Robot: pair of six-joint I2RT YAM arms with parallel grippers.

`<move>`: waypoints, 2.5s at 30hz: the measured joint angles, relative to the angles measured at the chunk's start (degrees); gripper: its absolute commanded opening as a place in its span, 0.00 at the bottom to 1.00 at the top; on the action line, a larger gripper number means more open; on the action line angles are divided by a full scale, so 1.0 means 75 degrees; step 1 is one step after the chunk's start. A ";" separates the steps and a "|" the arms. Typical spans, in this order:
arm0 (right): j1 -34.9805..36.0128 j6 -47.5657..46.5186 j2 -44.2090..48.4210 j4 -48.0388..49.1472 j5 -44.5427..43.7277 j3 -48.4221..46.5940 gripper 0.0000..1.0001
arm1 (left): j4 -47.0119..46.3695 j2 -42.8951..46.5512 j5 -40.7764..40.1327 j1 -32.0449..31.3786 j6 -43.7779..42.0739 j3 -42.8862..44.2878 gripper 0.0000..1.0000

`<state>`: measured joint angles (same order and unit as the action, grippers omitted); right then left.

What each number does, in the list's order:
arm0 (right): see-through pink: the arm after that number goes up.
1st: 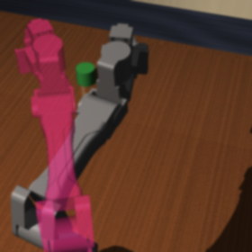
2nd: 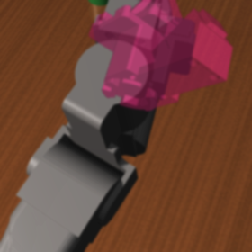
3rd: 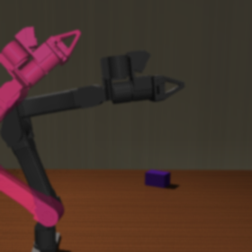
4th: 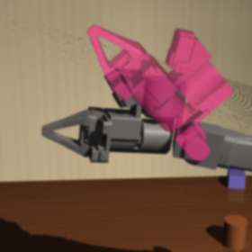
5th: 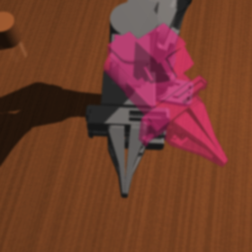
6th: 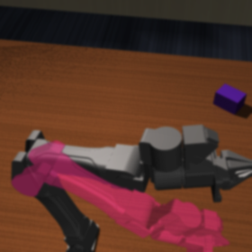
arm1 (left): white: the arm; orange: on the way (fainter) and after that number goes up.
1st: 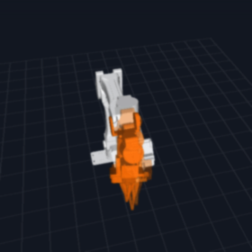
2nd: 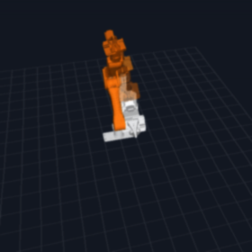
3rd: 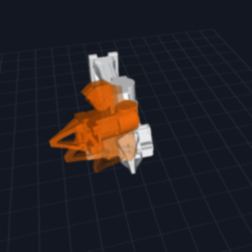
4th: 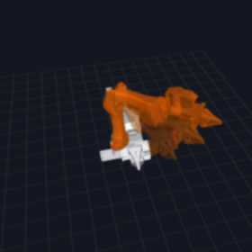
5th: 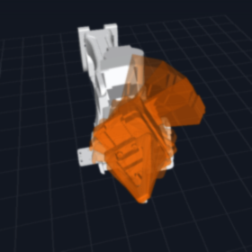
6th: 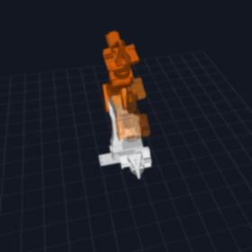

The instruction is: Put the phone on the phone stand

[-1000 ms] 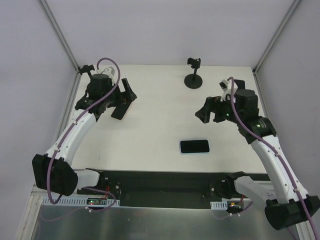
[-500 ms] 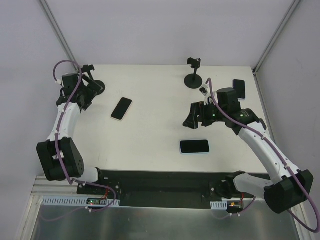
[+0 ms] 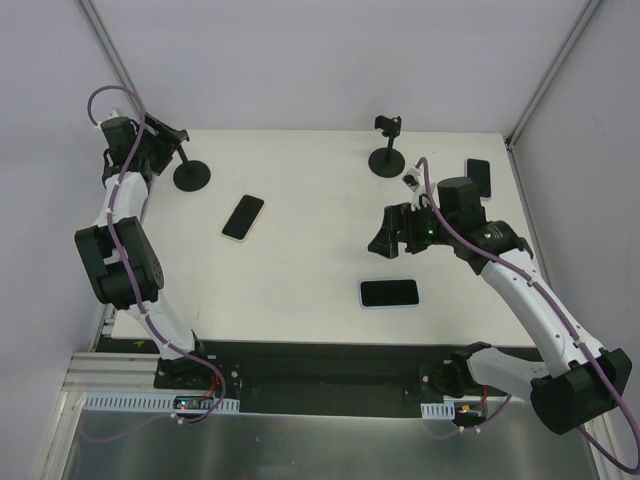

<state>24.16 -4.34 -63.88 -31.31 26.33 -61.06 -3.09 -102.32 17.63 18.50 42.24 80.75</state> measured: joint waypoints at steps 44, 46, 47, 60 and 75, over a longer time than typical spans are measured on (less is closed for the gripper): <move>0.0006 -0.0029 0.0201 -0.0527 -0.0685 -0.0192 0.96 | -0.3235 -0.1274 0.1110 0.0548 0.3800 -0.0396 0.55; 0.0006 -0.0029 0.0248 -0.0574 -0.0726 -0.0195 0.96 | -0.3410 -0.1279 0.1105 0.0548 0.3891 -0.0420 0.49; 0.0006 -0.0032 0.0268 -0.0595 -0.0746 -0.0195 0.96 | -0.3500 -0.1288 0.1105 0.0548 0.3908 -0.0420 0.45; 0.0006 -0.0035 0.0446 -0.0729 -0.0883 -0.0195 0.96 | -0.4062 -0.1317 0.1413 0.0548 0.4083 -0.0560 0.00; 0.0012 0.0015 0.0309 -0.0557 -0.0778 -0.0070 0.96 | -0.4048 0.0956 0.2812 -0.0321 0.3879 -0.2378 0.00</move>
<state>24.25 -4.23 -61.56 -35.48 20.49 -61.58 -33.45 -95.15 38.72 16.10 71.33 62.92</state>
